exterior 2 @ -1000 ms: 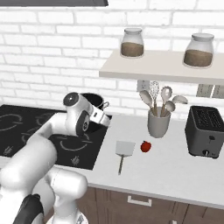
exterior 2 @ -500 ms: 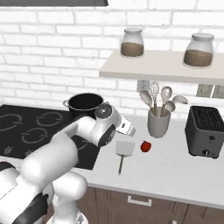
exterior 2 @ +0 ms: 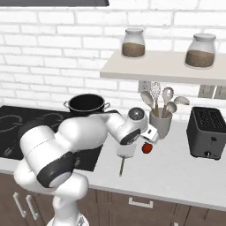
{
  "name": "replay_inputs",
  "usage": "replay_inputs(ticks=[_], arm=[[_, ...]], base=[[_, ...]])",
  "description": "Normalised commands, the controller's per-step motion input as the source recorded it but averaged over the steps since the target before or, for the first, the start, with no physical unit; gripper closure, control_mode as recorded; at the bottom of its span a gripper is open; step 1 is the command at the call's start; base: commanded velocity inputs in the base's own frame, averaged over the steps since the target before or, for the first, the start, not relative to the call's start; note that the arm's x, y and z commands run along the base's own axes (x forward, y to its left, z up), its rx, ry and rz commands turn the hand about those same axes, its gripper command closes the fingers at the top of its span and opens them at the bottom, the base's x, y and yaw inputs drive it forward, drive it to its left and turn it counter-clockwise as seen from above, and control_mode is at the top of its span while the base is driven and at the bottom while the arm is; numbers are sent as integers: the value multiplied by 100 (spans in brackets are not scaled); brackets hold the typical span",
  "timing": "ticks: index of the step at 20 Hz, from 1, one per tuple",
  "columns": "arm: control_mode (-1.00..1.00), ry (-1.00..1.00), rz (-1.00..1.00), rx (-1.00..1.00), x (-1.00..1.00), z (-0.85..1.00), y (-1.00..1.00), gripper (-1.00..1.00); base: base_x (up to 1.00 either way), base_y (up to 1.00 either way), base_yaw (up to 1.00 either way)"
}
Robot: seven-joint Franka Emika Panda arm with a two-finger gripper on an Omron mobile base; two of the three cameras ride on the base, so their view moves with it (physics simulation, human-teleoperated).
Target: Put the lemon and bell pepper in the pot. Retrieve the spatula and lightly stir the vegetables in the pot.
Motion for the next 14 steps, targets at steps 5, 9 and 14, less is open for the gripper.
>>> replay_inputs(ticks=[5,9,14], arm=[[-100,20,-2,3,5,-40,-35,-100],[-100,11,-1,0,29,-62,-10,-100],[-100,9,0,0,10,-67,-1,-100]], base=[[0,0,0],[0,0,0],[0,0,0]])
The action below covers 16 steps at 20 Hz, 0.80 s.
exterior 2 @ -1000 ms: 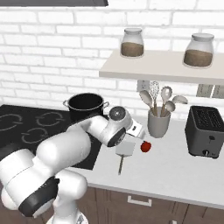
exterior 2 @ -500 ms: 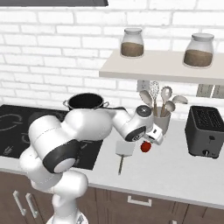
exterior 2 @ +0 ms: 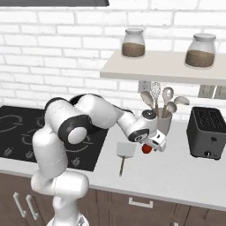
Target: Put the lemon and bell pepper in the pot. Retrieve the spatula and lightly stir the vegetables in the pot.
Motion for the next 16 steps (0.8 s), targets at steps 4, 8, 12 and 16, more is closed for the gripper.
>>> replay_inputs(ticks=[4,8,12,16], arm=[[-100,6,0,0,0,-66,0,-100],[-100,7,0,0,4,-64,0,100],[-100,0,0,0,1,-18,0,100],[-100,-4,0,0,-51,22,27,100]], base=[[0,0,0],[0,0,0],[0,0,0],[0,0,0]])
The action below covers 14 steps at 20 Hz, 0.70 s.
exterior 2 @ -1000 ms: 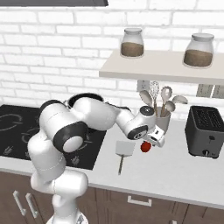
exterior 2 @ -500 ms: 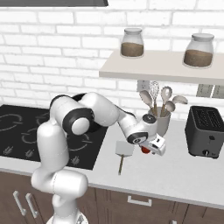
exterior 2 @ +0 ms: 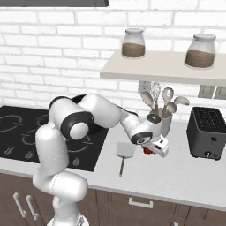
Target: Put the lemon and bell pepper in the pot. Retrieve the spatula and lightly stir the vegetables in the pot.
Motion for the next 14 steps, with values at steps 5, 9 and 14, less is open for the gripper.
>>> replay_inputs(ticks=[5,9,14], arm=[[-100,-12,2,-2,-55,67,94,100],[-100,-17,2,-13,5,87,100,100],[-100,-7,3,-8,23,100,100,100]], base=[[0,0,0],[0,0,0],[0,0,0]])
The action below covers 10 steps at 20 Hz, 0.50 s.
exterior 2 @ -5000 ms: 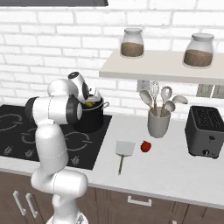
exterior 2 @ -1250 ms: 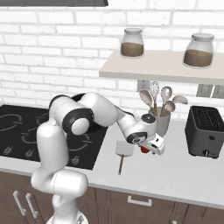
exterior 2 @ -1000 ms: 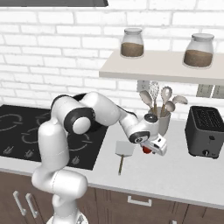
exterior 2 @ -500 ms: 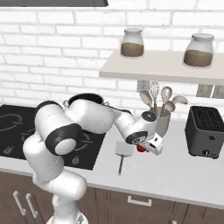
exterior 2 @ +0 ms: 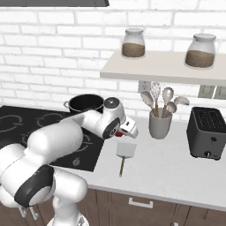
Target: Put the lemon and bell pepper in the pot. Retrieve the spatula and lightly stir the vegetables in the pot.
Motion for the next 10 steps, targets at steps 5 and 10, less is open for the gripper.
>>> replay_inputs(ticks=[5,10], arm=[[-100,-3,9,-1,41,100,100,100],[-100,2,15,9,55,100,80,100]], base=[[0,0,0],[0,0,0]])
